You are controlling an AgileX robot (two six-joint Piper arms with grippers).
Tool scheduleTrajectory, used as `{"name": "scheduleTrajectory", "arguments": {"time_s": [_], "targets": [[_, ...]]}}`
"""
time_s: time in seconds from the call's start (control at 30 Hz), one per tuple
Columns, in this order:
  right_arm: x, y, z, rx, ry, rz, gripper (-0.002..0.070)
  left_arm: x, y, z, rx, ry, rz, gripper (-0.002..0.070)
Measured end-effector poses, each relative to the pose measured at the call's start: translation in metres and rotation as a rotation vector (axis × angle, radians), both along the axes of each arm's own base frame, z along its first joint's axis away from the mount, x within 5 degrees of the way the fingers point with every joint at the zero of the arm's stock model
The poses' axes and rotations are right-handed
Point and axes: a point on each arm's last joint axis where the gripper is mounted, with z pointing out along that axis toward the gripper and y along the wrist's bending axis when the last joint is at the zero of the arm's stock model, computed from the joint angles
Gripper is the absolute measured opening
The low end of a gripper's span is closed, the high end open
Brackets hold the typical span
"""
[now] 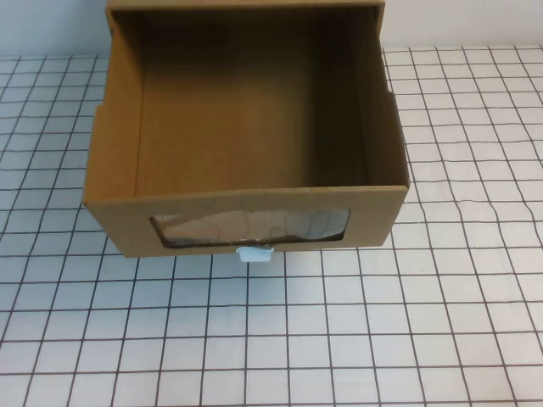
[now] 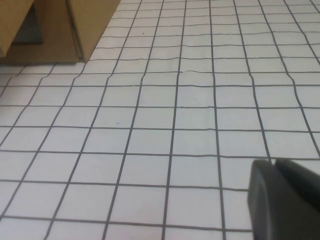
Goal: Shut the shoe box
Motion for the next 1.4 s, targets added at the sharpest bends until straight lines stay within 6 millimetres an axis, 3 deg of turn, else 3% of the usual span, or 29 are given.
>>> {"name": "scheduleTrajectory", "arguments": {"time_s": [1.03, 1.2, 1.4], "targets": [[0.000, 0.000, 0.000, 0.001, -0.004, 0.000, -0.0014, 0.001, 0.000, 0.002, -0.003, -0.024, -0.003, -0.0002], [0.002, -0.001, 0.010, 0.013, -0.112, -0.012, -0.0013, 0.003, -0.002, 0.011, -0.038, -0.125, -0.009, -0.0002], [0.003, -0.004, 0.037, 0.049, -0.407, -0.045, -0.0014, 0.003, -0.006, 0.043, -0.079, -0.476, -0.059, -0.0002]]}}
